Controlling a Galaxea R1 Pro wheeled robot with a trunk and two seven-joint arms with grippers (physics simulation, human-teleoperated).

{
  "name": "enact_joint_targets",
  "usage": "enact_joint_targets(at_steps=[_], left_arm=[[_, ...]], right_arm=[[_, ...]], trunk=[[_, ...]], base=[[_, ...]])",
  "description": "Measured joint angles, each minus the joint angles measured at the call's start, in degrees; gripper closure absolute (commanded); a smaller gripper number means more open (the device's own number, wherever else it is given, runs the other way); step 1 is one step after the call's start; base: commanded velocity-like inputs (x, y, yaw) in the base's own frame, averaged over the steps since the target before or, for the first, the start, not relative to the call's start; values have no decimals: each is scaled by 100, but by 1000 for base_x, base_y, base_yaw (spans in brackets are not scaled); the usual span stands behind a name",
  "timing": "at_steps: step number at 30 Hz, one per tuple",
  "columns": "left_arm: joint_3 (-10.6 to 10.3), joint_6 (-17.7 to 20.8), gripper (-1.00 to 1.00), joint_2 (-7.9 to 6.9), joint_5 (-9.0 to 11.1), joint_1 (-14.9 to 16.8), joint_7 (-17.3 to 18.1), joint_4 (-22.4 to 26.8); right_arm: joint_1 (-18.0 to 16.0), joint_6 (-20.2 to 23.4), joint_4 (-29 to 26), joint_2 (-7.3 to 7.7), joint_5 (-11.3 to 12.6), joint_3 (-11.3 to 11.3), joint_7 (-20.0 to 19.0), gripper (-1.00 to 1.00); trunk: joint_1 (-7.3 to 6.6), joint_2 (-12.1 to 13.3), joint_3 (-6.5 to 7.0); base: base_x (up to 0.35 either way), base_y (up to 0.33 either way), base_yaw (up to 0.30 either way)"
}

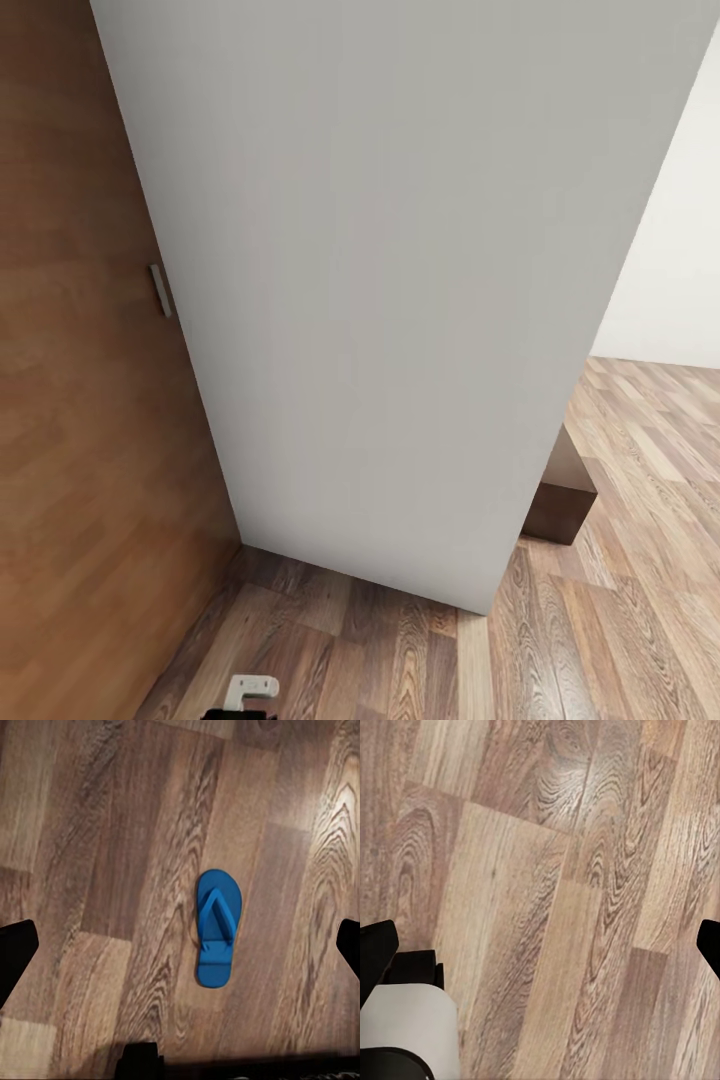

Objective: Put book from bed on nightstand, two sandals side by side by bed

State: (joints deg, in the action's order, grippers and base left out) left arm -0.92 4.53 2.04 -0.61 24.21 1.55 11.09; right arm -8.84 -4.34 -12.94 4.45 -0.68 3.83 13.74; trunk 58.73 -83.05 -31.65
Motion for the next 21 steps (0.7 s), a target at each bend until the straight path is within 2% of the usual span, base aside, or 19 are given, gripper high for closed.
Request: enact_joint_targets(at_steps=[4,9,16,21], left_arm=[[3,455,-100,6,8,176,6,14],[11,747,-100,11,19,291,4,19],[17,1058,-100,-5,52,516,-65,26],[10,1101,-100,-33,62,659,-167,29]], right_arm=[[-2,0,-1,1,-3,1,0,-100],[-1,0,-2,5,-4,0,0,-100],[0,-2,9,9,-8,0,0,-100],[0,-6,18,21,-7,-4,0,-100]], trunk=[[0,0,0],[0,0,0],[0,0,0],[0,0,0]], base=[[0,1,0],[0,0,0],[0,0,0],[0,0,0]])
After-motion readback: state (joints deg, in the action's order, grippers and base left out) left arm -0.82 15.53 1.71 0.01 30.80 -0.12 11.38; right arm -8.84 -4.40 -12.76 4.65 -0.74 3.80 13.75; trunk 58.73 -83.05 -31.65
